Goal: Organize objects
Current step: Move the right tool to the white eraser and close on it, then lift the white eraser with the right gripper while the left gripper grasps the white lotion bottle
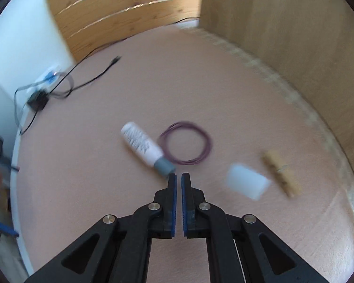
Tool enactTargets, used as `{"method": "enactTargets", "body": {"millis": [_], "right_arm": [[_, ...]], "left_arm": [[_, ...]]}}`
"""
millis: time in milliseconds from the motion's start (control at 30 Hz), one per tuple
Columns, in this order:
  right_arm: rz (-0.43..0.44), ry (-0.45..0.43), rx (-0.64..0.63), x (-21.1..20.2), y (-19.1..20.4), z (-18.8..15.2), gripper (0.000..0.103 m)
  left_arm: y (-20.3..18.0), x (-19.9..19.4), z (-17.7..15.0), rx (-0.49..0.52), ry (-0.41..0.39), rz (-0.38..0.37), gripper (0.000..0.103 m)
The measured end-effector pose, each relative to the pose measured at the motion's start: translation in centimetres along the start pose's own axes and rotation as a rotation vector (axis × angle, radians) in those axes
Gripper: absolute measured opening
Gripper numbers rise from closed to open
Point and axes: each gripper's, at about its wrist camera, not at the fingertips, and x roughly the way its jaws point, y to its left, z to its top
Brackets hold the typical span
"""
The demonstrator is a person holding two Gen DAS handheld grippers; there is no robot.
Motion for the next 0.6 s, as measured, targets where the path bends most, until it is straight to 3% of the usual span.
{"method": "enactTargets", "body": {"millis": [67,167,200,300,333,500,600], "right_arm": [[-0.039,0.032,-0.084,0.2,2.7,-0.9,0.005],[-0.019,0.0,-0.055,-0.6,4.2,-1.9,0.007],[-0.029,-0.013,-0.059,-1.1,4.8,-2.3,0.015],[-0.093,-0.059,-0.043,-2.4,5.0,-2.8,0.05],[-0.127,-0.082,-0.018,-2.9,4.7,-3.1,0.053],[-0.236,-0.094,0.143,-4.0,1.3,-5.2,0.054],[-0.201,-0.104,0.225,-3.5,0.0,-6.3,0.054]], "left_arm": [[0.2,0.1,0.0,-0.008,-0.003,-0.001,0.095],[0.4,0.3,0.0,-0.017,-0.002,0.004,0.095],[0.6,0.4,0.1,-0.024,-0.001,0.007,0.095],[1.2,0.7,0.3,-0.055,-0.005,0.019,0.095],[1.6,0.9,0.5,-0.068,-0.008,0.027,0.096],[4.3,1.7,1.5,-0.201,-0.04,0.115,0.101],[6.7,2.9,2.6,-0.318,-0.067,0.15,0.102]]}}
